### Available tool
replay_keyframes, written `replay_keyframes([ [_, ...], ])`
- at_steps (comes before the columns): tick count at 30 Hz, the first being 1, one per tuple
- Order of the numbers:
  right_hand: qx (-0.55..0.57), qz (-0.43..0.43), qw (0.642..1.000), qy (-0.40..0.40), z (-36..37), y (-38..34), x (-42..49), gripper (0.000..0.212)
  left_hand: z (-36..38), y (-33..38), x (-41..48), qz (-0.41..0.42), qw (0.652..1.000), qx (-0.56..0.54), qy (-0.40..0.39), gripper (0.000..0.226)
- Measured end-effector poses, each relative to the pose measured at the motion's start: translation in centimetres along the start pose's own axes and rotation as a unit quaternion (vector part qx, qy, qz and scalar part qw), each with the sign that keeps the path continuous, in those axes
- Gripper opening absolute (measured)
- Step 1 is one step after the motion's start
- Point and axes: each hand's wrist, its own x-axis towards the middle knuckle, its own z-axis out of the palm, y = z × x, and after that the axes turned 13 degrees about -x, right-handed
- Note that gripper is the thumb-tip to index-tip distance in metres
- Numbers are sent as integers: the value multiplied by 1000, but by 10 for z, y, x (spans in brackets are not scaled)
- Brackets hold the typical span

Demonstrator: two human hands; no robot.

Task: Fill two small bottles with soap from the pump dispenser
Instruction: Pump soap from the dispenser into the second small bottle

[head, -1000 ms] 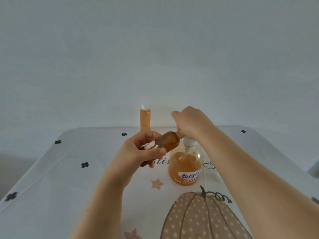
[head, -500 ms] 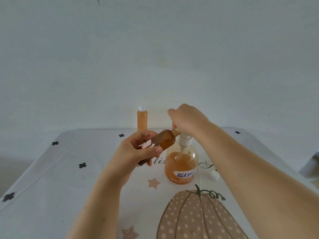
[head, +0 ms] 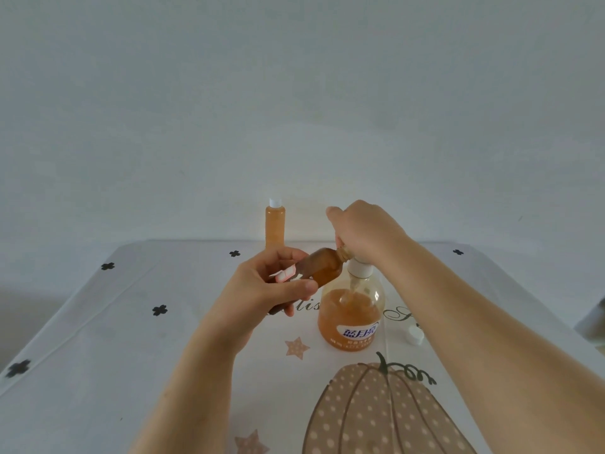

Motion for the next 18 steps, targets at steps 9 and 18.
replay_keyframes([
  [9, 17, -6, 1000, 5, 1, 1, -2, 40, 0, 0, -1, -3, 1000, -4, 4, 37],
  [18, 8, -3, 1000, -20, -20, -3, -10, 44, 2, -1, -1, 11, 1000, -15, -14, 34],
])
